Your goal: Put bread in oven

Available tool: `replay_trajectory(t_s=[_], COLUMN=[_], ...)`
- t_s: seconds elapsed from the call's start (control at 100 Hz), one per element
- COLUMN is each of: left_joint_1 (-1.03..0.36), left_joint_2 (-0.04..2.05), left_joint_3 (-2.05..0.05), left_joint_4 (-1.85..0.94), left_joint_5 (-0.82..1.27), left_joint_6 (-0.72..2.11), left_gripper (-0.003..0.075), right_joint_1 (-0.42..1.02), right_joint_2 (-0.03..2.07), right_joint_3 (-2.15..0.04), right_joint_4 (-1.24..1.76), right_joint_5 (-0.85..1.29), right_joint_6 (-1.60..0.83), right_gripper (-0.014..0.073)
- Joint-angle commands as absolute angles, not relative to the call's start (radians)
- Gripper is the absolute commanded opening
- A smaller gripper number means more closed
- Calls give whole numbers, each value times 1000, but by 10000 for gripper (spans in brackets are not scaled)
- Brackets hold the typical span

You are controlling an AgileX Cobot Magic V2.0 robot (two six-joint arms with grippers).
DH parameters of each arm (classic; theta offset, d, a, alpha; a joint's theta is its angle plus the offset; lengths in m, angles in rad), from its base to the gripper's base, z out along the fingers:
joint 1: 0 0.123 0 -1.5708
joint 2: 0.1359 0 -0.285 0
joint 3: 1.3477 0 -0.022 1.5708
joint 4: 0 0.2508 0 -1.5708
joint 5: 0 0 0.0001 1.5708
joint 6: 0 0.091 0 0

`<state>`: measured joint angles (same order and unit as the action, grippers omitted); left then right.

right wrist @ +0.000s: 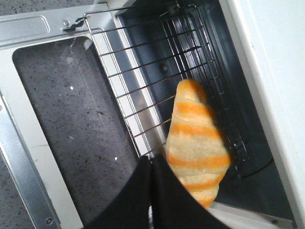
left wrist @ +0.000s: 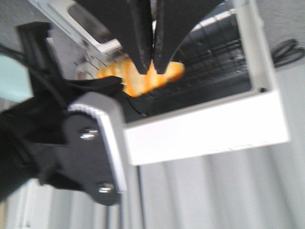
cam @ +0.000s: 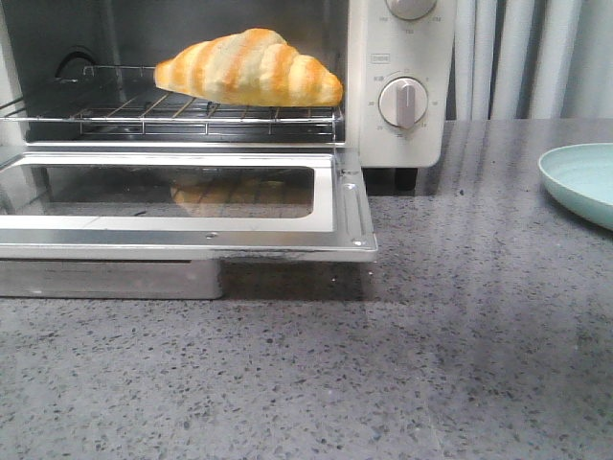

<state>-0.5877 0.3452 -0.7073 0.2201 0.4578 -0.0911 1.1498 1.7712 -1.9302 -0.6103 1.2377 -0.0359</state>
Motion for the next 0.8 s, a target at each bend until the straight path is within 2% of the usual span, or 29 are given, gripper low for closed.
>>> replay_trajectory(t_s=[0.0,0.27,0.45,0.64,0.79], left_joint_1=[-534,-331,-188,-73,-42], left_joint_2=[298,100,51,51,51], left_joint_3=[-735,-633,-514,-330,-204], left_joint_4=[226,212,210,164,123], left_joint_5=[388,341,261,44,-70], left_joint_6=[-102,-103,-103,-108,-108], left_gripper=[-22,-22,-22,-21,-21], right_joint_1=[1151,1151,1151,1137,1090], right_joint_2=[1702,1652,1619,1566,1511], right_joint_3=[-1964,-1964,-1964,-1964,-1957], right_joint_4=[-650,-637,-637,-637,-637], right_joint_5=[1232,1275,1291,1301,1303], right_joint_6=[-31,0,-5,0,0], right_gripper=[-74,-74,-74,-74,-74])
